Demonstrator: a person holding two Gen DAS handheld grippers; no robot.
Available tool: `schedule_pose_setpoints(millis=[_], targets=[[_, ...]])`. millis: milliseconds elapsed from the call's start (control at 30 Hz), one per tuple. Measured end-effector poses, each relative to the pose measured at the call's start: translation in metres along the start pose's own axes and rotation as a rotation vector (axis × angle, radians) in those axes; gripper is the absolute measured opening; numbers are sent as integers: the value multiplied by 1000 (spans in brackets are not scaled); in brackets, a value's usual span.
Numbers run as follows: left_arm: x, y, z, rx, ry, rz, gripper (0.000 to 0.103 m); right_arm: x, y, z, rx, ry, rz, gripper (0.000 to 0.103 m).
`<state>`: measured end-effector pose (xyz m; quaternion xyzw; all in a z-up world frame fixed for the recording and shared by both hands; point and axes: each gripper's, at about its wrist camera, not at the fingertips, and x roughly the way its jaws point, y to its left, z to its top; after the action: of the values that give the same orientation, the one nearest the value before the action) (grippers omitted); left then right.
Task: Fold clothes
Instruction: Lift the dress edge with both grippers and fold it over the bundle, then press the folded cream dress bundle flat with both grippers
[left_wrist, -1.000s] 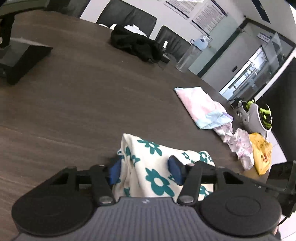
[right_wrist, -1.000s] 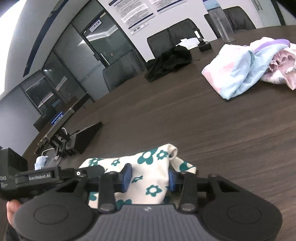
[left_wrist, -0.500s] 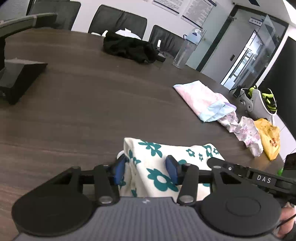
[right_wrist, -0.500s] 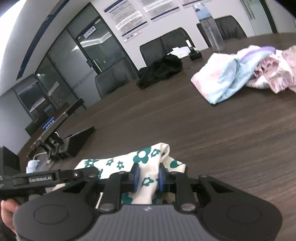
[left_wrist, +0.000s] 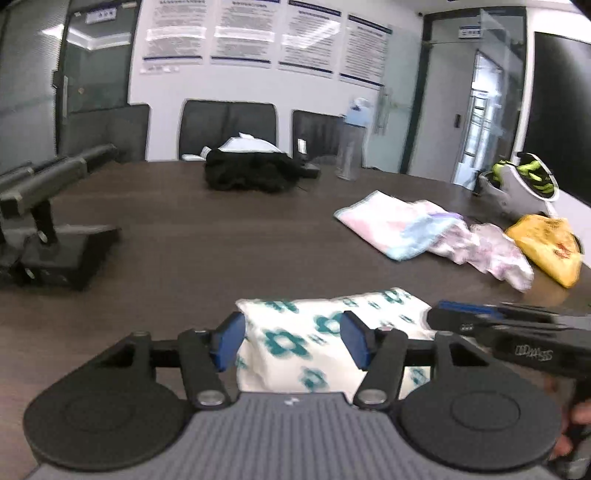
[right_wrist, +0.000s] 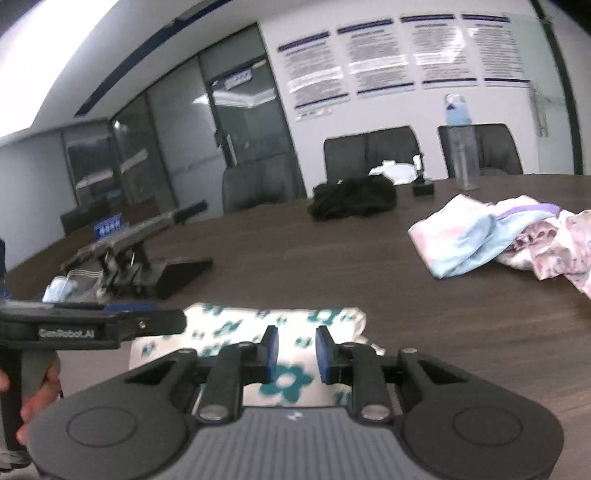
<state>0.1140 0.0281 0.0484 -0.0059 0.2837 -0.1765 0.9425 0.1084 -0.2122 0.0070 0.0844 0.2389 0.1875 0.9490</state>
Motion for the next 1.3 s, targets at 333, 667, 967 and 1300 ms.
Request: schedule_pose_setpoints(millis=[333,667,967,1300], targets=[[-6,11,-17,-91,6,2,46,-5,16,-7,-69,37,-5,21],[-33,12,-26,-52,-123,33,46,-23,-1,-10,-11,26,-29,28],[-8,5,-40,-9,-55,-12,24,-15,-33,-17,189,88,21,31],[-10,47,-40,-310,-92,-87,50,14,-65,10,395,80,76,87]])
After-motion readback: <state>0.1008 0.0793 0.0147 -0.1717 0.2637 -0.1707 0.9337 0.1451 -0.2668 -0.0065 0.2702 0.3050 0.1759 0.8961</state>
